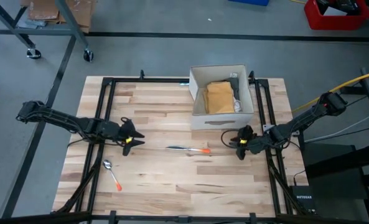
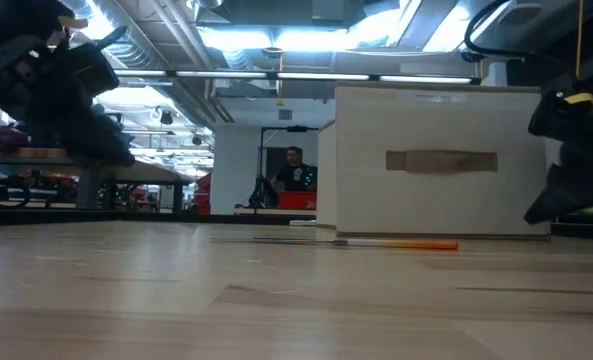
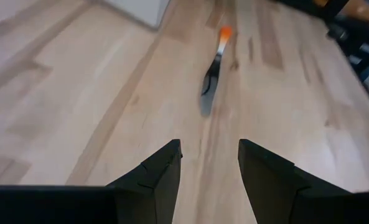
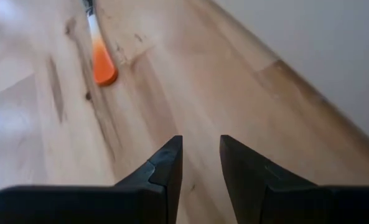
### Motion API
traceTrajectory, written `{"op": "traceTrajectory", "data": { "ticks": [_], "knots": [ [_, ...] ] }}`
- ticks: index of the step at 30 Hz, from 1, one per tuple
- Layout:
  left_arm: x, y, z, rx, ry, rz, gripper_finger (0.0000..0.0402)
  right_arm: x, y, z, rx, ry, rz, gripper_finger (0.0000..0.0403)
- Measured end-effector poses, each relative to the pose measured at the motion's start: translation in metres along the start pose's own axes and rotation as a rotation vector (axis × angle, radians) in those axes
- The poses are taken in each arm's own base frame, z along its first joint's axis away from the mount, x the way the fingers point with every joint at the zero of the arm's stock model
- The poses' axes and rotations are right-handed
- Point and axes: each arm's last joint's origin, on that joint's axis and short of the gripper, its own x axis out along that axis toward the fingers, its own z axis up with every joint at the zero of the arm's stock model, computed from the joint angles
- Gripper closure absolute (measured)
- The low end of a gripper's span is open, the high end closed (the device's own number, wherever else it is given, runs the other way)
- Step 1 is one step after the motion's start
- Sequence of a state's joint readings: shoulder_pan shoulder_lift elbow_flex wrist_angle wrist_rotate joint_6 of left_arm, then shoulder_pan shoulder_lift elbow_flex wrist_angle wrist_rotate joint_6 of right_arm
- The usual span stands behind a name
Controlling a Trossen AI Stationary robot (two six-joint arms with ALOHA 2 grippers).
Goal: Fold towel
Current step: Return to Home Position
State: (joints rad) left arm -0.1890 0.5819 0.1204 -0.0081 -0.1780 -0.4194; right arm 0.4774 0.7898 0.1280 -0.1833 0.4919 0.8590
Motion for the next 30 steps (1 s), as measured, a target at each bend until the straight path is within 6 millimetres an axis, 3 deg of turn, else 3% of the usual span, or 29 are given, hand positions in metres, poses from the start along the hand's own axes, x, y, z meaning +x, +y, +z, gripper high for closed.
{"op": "traceTrajectory", "data": {
  "ticks": [7, 15, 30],
  "knots": [
    [-0.001, 0.004, -0.010, 0.019, 0.099, 0.044, 0.0249, -0.001, 0.001, 0.000, 0.003, 0.027, 0.030, 0.0292],
    [-0.014, 0.010, -0.015, 0.026, 0.135, 0.060, 0.0249, -0.013, 0.003, 0.010, 0.071, -0.060, 0.132, 0.0292],
    [-0.032, 0.011, -0.011, 0.006, 0.030, 0.013, 0.0249, -0.037, 0.001, 0.025, 0.191, -0.214, 0.309, 0.0292]
  ]
}}
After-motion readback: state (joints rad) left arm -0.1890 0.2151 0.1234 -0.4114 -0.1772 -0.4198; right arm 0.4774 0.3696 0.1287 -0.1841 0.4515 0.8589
